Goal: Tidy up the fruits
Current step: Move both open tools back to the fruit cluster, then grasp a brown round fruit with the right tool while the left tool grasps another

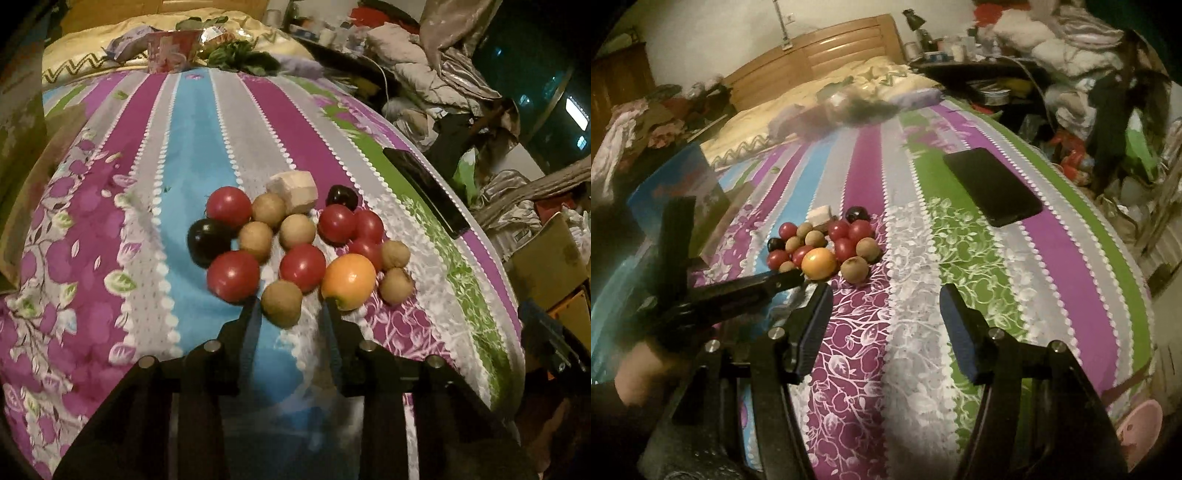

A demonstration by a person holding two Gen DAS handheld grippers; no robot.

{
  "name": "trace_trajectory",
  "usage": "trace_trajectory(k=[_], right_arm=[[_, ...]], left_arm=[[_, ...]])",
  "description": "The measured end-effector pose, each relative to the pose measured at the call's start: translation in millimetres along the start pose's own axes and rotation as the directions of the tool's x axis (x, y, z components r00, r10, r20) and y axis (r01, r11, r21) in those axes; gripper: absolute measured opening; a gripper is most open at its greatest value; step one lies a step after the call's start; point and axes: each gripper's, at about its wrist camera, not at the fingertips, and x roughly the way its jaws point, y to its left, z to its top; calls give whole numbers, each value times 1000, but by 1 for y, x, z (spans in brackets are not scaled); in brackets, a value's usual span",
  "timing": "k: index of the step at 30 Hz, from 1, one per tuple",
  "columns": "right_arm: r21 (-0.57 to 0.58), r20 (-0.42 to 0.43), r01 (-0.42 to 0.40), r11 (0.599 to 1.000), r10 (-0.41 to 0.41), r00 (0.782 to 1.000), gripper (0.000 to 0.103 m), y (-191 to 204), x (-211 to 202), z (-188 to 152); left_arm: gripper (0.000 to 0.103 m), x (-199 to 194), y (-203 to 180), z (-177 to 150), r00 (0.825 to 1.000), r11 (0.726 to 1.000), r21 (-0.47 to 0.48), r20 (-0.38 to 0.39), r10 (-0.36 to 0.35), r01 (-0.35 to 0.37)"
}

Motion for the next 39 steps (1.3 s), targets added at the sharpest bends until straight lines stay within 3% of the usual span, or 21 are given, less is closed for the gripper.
trace_trajectory(k=[2, 4, 13, 16, 18, 23, 32, 39], right_arm=[[-20, -17, -24, 999, 24, 1000, 59, 0, 8, -1], [-39, -25, -43, 998, 42, 999, 55, 1, 14, -1], [-107, -99, -98, 989, 88, 991, 51, 13, 60, 6], [-122, -117, -97, 988, 83, 990, 46, 18, 73, 9], [-127, -138, -89, 988, 71, 988, 36, 20, 82, 9], [-142, -169, -62, 988, 38, 985, 34, 23, 99, 10], [-151, -154, -28, 988, 5, 988, 27, 25, 98, 9], [-126, -111, 20, 992, -34, 993, 27, 31, 65, 18]], left_arm=[[33, 5, 1, 3, 1000, 1000, 7, 6, -2, 2], [22, 6, 1, 4, 1000, 1000, 12, 14, 5, -5], [22, -20, 3, -3, 998, 1000, 12, 60, 17, -18], [22, -22, 7, -6, 998, 1000, 4, 59, 24, -25], [22, -20, 8, -7, 998, 1000, 2, 55, 26, -26], [22, -17, 8, -8, 998, 1000, 0, 49, 25, -25], [22, -15, 8, -8, 999, 1000, 2, 42, 28, -28], [22, -34, -1, -1, 997, 998, 30, 59, 59, -61]])
